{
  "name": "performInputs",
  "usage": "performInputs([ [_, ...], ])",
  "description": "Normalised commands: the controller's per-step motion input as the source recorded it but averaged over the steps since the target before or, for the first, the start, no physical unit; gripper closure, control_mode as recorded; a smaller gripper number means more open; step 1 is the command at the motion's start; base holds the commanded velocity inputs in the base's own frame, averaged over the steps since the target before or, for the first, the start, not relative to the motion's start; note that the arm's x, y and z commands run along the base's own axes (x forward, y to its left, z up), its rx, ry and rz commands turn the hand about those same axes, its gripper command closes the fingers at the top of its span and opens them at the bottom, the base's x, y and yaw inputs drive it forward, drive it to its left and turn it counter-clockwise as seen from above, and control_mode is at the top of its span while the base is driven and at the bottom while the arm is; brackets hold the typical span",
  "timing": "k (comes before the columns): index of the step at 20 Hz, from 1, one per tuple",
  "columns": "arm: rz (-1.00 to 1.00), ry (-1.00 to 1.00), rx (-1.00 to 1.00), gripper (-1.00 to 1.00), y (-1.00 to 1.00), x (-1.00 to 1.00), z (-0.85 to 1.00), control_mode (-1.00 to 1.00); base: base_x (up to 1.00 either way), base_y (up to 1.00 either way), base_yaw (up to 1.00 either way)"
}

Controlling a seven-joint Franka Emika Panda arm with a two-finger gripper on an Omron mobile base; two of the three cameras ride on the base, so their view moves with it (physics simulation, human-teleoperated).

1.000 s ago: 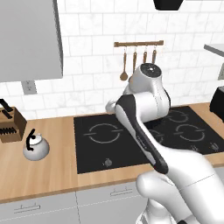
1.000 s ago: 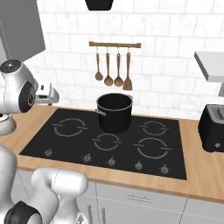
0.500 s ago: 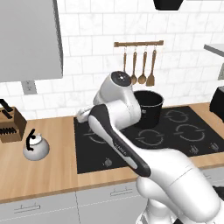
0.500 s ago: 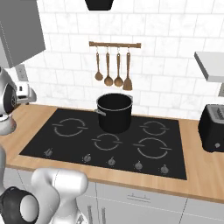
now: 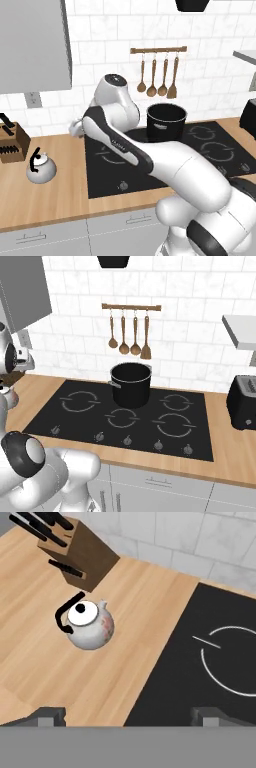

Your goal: Pick the kettle from the counter and place it on a stove burner. Then turn the burner on.

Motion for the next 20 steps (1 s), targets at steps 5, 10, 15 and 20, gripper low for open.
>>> performInputs([
  [5, -0.03, 0.06, 0.00, -1.00, 0.34, 0.00, -0.10, -1.00, 0.00, 0.00, 0.00],
  [10, 0.00, 0.00, 0.00, -1.00, 0.25, 0.00, 0.00, -1.00, 0.00, 0.00, 0.00],
  [15, 0.00, 0.00, 0.00, -1.00, 0.31, 0.00, 0.00, -1.00, 0.00, 0.00, 0.00],
  [20, 0.00, 0.00, 0.00, -1.00, 0.36, 0.01, 0.00, -1.00, 0.00, 0.00, 0.00],
])
